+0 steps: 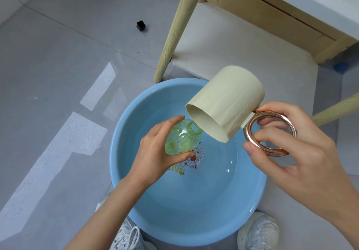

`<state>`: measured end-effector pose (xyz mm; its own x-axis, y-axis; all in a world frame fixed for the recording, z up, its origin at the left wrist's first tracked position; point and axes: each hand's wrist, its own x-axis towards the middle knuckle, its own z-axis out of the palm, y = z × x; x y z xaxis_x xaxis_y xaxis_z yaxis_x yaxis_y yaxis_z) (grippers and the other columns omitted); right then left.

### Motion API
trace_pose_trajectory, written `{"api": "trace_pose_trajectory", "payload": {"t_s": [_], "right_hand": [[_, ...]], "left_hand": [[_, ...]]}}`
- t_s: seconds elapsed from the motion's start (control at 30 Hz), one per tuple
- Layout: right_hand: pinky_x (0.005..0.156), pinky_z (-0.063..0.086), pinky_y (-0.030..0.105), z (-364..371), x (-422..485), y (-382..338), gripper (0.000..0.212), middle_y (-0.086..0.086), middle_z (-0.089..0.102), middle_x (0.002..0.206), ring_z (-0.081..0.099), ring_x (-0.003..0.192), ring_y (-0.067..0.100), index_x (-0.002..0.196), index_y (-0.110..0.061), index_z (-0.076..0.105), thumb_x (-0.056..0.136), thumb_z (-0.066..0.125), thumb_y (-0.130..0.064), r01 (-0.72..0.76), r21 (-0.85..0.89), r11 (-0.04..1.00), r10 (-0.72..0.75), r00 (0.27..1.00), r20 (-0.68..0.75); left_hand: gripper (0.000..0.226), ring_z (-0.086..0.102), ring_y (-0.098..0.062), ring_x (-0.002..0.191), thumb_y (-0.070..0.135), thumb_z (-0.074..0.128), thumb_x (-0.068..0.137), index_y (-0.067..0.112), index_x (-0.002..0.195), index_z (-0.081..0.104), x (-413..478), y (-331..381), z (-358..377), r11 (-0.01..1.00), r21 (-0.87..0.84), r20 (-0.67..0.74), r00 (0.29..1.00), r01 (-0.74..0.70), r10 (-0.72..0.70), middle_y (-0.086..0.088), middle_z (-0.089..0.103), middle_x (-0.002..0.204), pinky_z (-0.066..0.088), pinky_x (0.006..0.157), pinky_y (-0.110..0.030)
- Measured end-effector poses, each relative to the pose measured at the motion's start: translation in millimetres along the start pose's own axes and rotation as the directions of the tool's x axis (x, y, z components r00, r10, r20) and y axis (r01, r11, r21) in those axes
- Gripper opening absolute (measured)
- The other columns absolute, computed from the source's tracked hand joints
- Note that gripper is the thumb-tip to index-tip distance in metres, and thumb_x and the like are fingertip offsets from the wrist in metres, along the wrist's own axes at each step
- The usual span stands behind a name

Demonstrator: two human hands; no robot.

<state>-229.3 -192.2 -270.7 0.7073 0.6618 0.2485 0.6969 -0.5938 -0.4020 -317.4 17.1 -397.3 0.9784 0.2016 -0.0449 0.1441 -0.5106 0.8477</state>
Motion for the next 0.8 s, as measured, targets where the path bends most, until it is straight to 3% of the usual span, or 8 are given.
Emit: {"api": "trace_pose_trajectory", "payload": {"t_s": [0.4,0.8], "right_hand": [[0.088,0.041,0.019,-0.5,-1.5,-1.4,0.027,0.016,0.053,0.111,0.057,0.087,0.024,0.07,-0.004,0.066,0.087,0.06,-0.024,0.036,-0.048,0.998,-0.037,0.999,-0.009],[0.084,0.044,0.028,-0.4,-3.4,-2.6,0.03,0.017,0.052,0.112,0.056,0.09,0.027,0.069,-0.004,0.065,0.089,0.058,-0.025,0.074,-0.081,0.994,-0.073,0.997,0.006]], "left_hand": [[0.076,0.049,-0.002,0.111,0.047,0.082,0.067,0.041,0.13,0.04,-0.4,0.0,0.1,1.0,-0.008,-0.003,1.0,-0.005,0.005,0.02,0.057,0.116,0.034,0.091,-0.008],[0.077,0.05,-0.005,0.114,0.048,0.081,0.067,0.043,0.131,0.037,-0.4,-1.3,0.3,1.0,0.001,0.004,1.0,-0.005,0.005,0.018,0.057,0.119,0.039,0.093,-0.018]]}}
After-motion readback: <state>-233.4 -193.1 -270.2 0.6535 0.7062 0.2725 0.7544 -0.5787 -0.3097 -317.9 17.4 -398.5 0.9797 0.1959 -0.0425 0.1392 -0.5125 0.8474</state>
